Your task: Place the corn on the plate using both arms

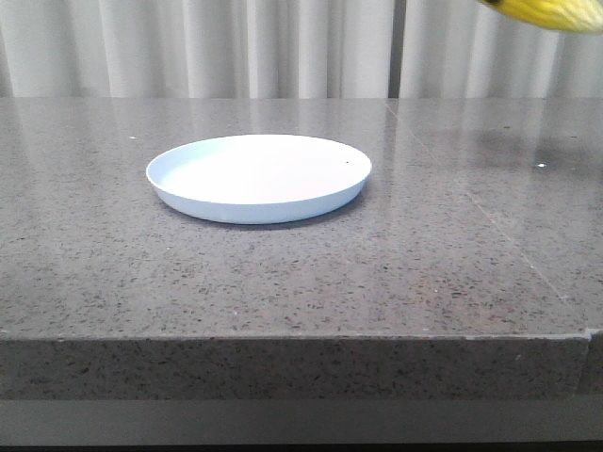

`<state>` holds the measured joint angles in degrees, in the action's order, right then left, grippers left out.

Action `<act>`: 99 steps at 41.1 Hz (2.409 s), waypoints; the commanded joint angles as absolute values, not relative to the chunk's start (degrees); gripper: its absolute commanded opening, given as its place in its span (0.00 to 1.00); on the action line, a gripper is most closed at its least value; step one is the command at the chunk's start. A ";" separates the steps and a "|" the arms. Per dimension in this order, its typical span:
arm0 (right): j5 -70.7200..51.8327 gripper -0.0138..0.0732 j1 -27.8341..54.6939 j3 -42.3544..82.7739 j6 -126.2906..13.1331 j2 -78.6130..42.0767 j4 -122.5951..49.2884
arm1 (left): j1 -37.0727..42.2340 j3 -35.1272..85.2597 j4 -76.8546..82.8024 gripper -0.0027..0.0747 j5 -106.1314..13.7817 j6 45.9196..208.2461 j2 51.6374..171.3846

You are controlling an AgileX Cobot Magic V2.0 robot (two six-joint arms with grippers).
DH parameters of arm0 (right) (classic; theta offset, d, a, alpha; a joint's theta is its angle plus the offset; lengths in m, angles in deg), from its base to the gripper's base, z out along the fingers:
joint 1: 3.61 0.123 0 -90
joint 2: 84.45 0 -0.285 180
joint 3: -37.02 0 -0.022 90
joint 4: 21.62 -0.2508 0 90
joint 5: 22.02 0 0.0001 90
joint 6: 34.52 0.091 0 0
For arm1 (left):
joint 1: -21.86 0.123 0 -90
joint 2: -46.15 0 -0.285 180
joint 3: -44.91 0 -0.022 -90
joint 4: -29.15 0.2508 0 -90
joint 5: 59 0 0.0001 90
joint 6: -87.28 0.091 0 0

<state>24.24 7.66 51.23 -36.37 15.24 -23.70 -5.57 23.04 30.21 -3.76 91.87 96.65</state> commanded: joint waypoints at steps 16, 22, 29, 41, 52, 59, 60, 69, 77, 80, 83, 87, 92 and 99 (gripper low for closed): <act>17.95 0.47 26.24 53.04 -36.79 14.31 -30.28 | -5.83 24.56 30.11 0.60 -7.51 91.21 96.36; 16.17 0.47 27.47 53.04 -34.52 17.71 -32.32 | -5.83 24.56 30.11 0.60 -7.51 91.21 96.36; 15.61 0.47 27.47 53.04 -33.74 22.10 -32.42 | -5.83 24.56 30.11 0.60 -7.51 91.21 96.36; 12.60 0.60 27.47 53.04 -33.50 28.22 -33.33 | -5.83 24.56 30.11 0.60 -7.51 91.21 96.36; 12.13 0.75 27.47 53.04 -33.50 30.87 -33.27 | -5.83 24.56 30.11 0.60 -7.51 91.21 96.36; 12.13 0.89 27.47 53.04 -33.55 30.76 -33.20 | -5.83 24.56 30.11 0.60 -7.51 91.21 96.36; 12.13 0.89 27.47 53.10 -33.55 30.70 -33.20 | -5.83 24.56 30.11 0.60 -7.51 91.21 96.36; 13.44 0.89 27.30 53.16 -33.55 27.86 -31.14 | -5.83 24.56 30.11 0.60 -7.51 91.21 96.36; 15.40 0.89 27.30 53.16 -33.55 21.40 -27.60 | -5.83 24.56 30.11 0.60 -7.51 91.21 96.36; 17.37 0.89 27.30 53.16 -33.55 18.54 -26.09 | -5.83 24.56 30.11 0.60 -7.51 91.21 96.36; 19.99 0.89 27.30 53.16 -33.87 15.46 -24.84 | -5.83 24.56 30.11 0.60 -7.51 91.21 96.36; 24.00 0.89 27.30 53.02 -36.71 10.47 -24.93 | -5.83 24.56 30.11 0.60 -7.51 91.21 96.36; 29.59 0.89 27.30 52.97 -38.98 5.00 -25.39 | -5.83 24.56 30.11 0.60 -7.51 91.21 96.36; 31.37 0.89 27.30 47.86 -39.77 -3.95 -25.39 | -5.83 24.56 30.11 0.60 -7.51 91.21 96.36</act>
<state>33.07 27.53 49.19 -38.82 1.88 -25.66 -5.57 23.04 30.21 -3.86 91.87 96.65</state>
